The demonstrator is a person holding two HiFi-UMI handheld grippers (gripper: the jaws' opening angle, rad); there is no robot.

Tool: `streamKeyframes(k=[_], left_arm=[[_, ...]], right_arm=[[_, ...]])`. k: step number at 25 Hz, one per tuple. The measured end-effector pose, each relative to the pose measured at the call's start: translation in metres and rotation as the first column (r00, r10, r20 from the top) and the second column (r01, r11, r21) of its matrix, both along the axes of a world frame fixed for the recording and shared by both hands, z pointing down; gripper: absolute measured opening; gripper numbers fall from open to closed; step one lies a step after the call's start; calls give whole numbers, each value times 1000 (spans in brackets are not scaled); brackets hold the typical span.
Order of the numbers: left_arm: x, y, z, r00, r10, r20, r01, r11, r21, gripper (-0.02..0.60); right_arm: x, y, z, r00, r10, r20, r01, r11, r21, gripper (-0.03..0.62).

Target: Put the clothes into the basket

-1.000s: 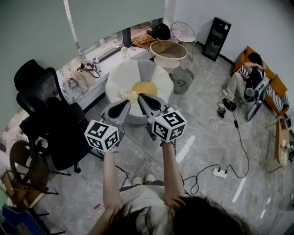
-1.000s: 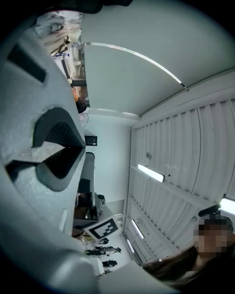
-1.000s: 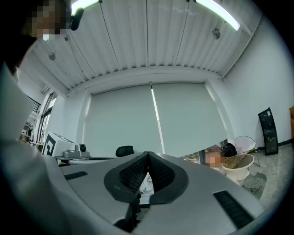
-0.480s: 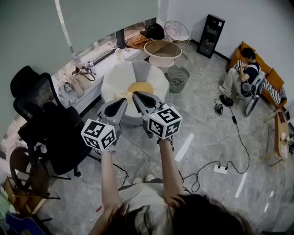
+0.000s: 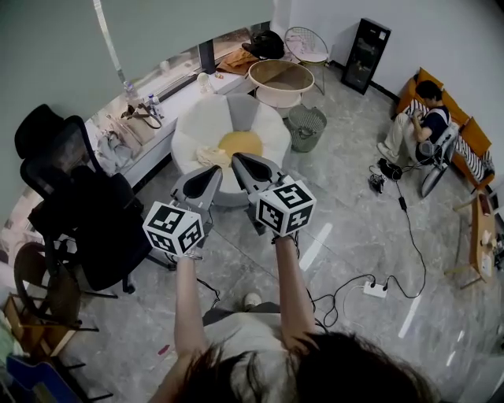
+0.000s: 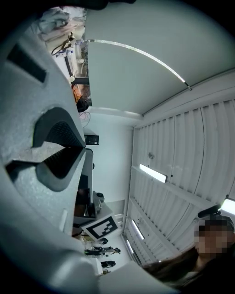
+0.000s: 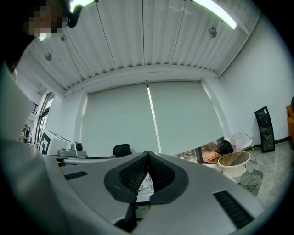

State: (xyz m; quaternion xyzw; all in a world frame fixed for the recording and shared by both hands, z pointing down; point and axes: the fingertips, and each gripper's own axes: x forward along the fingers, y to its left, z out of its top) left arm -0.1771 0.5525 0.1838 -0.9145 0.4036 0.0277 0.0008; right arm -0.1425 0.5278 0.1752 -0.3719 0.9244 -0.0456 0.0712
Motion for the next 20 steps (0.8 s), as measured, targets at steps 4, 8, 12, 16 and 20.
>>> streamKeyframes(k=[4,8,12,16,20], left_arm=[[-2,-3,10,1000,-22,-13,22,999,-24,11],[-7,-7,14,999,-41,-22,40,998,-41,11],[-18,-17,19,998,-63,-19,62,997,-54,11],[-32,-37,27,996,-84,-31,82,994,-71,11],[-37,-60,34,995,-87,-40,83,992,-90,11]], right_arm=[[-2,-5,11,1000,-12,-6,12,1000,-24,9],[-3,-10,15,1000,-29,2,29,999,-42,9],[-7,-24,20,999,-32,17,33,998,-55,9],[-15,-44,27,999,-37,19,38,997,-74,9],[-19,-65,34,999,-41,12,42,995,-90,9]])
